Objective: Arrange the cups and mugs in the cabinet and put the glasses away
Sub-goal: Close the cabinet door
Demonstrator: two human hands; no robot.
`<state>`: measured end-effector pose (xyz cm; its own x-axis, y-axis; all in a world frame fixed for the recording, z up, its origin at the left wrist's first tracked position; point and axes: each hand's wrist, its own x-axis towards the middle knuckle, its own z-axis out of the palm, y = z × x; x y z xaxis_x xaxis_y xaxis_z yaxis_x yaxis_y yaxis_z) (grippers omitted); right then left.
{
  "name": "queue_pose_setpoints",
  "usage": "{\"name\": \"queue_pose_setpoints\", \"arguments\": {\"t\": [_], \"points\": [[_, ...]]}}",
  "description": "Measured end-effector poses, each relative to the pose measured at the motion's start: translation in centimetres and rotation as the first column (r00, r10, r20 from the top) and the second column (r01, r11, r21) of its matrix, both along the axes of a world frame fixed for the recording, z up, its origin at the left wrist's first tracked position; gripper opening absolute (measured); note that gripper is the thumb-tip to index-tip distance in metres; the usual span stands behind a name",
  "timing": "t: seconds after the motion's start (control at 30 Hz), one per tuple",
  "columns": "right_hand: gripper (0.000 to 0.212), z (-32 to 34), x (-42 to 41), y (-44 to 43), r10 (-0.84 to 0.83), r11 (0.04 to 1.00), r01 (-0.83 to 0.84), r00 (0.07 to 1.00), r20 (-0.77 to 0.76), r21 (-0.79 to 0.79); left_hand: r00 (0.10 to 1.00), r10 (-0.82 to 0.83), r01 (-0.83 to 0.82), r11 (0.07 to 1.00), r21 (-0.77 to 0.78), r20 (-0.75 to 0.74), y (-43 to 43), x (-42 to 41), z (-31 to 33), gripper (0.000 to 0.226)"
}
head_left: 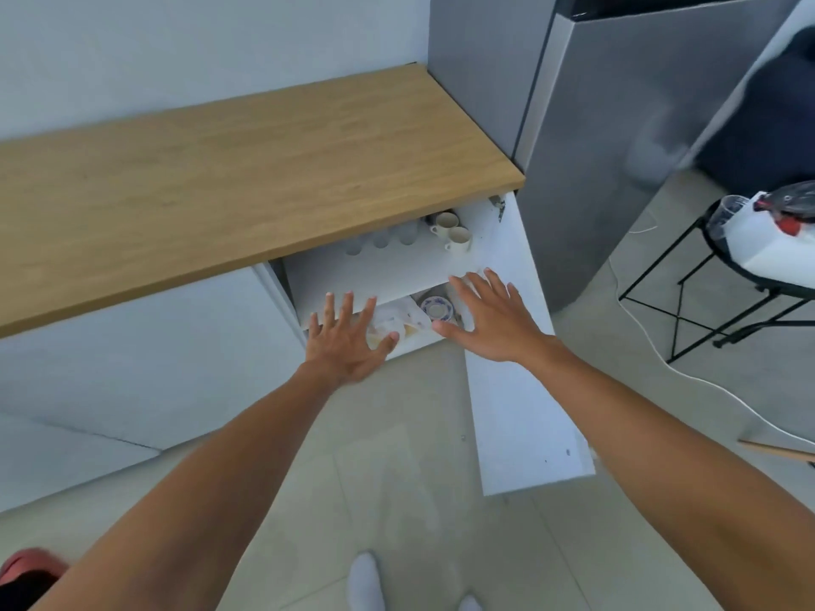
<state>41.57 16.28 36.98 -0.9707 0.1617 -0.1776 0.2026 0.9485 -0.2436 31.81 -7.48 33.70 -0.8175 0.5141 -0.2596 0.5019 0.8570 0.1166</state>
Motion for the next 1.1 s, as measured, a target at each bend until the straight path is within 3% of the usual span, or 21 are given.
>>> {"name": "queue_pose_setpoints", "arguments": {"t": [0.3, 0.63, 0.87, 1.1], "points": [[0.084, -0.8, 14.0, 6.4, -0.146, 0.989, 0.146, 0.988, 0.059, 0.007, 0.989, -0.099, 0.098, 0.995, 0.013, 0.106, 6.6, 8.3, -1.8, 0.084], [0.096, -6.9, 24.3, 10.6, -0.260, 0.958, 0.278, 0.946, 0.194, -0.069, 0.947, -0.259, 0.243, 0.964, 0.104, 0.191, 15.3, 17.0, -3.1, 0.080], [0.046, -9.1, 25.7, 10.3, -0.217, 0.935, 0.260, 0.957, 0.191, -0.239, 0.919, -0.316, 0.292, 0.947, 0.132, 0.237, 17.5, 20.1, -4.3, 0.084], [0.034, -10.1, 24.3, 9.8, -0.141, 0.943, 0.143, 0.990, 0.027, -0.300, 0.920, -0.324, 0.308, 0.946, 0.102, 0.223, 16.7, 19.1, -4.4, 0.085]]}}
